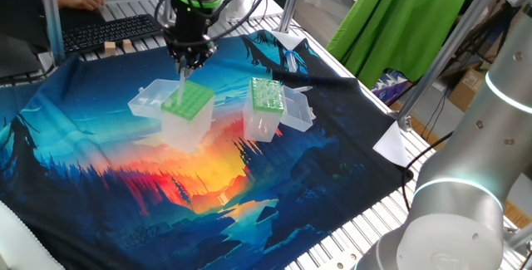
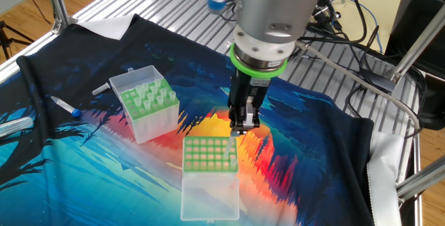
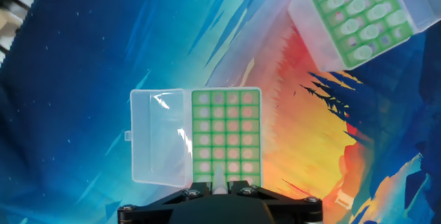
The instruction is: Transfer all large pipette tips from one holder to another
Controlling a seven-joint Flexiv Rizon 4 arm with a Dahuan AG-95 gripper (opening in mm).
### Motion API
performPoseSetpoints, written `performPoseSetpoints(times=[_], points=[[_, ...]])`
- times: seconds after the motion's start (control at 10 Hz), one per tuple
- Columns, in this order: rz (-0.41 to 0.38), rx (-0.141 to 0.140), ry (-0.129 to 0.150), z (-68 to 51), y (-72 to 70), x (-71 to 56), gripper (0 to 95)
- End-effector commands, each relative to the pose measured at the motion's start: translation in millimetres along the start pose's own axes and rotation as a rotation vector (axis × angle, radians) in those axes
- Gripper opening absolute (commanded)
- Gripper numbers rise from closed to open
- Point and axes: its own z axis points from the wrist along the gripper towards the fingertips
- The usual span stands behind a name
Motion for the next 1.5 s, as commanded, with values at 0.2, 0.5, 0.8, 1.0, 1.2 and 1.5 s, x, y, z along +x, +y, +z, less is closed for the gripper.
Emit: performPoseSetpoints(times=[0.2, 0.5, 0.8, 1.0, 1.2, 1.5], points=[[-0.03, 0.044, 0.005, -0.3, 1.2, -0.6, 0.0], [-0.024, 0.044, 0.011, -0.3, 1.2, -0.6, 0.0], [-0.035, 0.048, 0.014, -22.3, -4.2, -2.8, 0.0], [-0.035, 0.046, 0.021, -37.6, -9.2, -4.5, 0.0], [-0.039, 0.037, 0.036, -51.3, -14.5, -6.1, 0.0], [-0.089, 0.019, 0.065, -69.2, -23.4, -11.7, 0.0]])
